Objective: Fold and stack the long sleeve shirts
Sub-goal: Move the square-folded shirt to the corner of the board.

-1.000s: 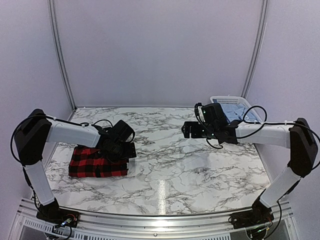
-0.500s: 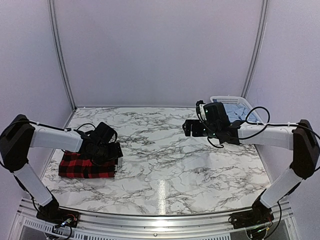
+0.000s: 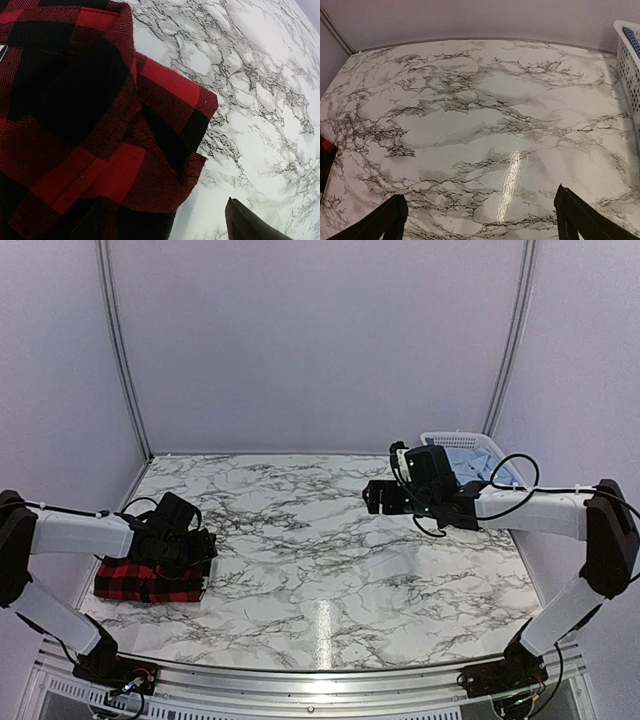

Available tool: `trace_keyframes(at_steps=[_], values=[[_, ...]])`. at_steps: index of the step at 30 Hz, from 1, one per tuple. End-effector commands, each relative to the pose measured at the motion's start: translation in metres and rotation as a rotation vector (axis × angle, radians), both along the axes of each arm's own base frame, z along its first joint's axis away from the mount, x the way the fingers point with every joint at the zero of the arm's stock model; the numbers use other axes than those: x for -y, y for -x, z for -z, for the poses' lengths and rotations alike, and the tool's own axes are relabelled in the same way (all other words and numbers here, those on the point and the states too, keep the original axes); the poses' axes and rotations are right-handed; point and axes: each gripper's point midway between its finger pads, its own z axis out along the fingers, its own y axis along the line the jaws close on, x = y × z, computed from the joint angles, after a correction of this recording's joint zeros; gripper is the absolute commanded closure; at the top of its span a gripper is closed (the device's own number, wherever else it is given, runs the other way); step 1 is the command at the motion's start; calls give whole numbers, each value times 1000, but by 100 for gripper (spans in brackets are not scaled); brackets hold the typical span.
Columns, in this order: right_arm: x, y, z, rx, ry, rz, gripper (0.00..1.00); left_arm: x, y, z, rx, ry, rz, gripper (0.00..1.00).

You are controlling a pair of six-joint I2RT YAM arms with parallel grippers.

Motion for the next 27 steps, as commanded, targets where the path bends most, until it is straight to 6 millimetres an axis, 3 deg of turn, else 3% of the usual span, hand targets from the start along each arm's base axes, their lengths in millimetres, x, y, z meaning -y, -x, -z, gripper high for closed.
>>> trace_keyframes(at_steps=[1, 11, 16, 22, 27], values=[[-8, 0, -16, 36, -33, -12, 1, -36, 49, 35, -184, -125, 3, 14], [-9, 2, -16, 35, -31, -11, 2, -54, 62, 24, -165, -164, 29, 13], [-9, 2, -17, 37, -31, -13, 1, -35, 45, 2, -104, -118, 95, 10], [-8, 3, -21, 43, -44, -9, 1, -7, 16, -41, 27, -92, 186, 3], [-6, 0, -38, 104, -66, 8, 1, 17, -11, -79, 128, -103, 258, 1]])
